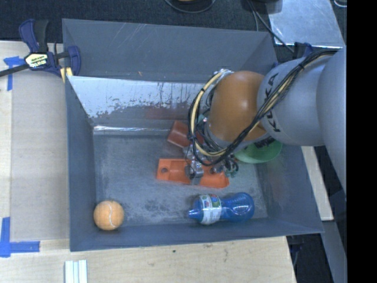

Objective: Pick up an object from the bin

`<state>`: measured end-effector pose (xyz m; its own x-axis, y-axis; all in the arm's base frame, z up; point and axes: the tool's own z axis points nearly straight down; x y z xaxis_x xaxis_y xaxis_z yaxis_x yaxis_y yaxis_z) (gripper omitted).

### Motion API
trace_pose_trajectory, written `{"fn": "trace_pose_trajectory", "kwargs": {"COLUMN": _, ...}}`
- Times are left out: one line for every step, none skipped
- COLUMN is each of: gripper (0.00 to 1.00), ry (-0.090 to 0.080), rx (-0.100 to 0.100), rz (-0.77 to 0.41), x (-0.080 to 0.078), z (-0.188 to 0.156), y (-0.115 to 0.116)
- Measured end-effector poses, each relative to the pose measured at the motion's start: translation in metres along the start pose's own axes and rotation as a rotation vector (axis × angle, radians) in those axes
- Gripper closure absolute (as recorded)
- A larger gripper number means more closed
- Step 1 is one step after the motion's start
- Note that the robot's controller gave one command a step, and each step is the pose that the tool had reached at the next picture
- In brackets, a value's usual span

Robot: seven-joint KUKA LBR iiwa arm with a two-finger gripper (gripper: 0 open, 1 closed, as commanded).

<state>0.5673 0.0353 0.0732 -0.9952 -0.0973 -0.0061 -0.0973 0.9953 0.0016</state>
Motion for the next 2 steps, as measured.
{"fn": "trace_pose_trajectory", "kwargs": {"gripper": 1.00, "ry": -0.003, "rx": 0.000, "rz": 0.020, "x": -0.0179, "z": -0.0743, "y": 0.0093}}
{"fn": "trace_pose_trajectory", "kwargs": {"gripper": 1.00, "ry": -0.003, "rx": 0.000, "rz": 0.021, "x": -0.0179, "z": -0.0743, "y": 0.0092}}
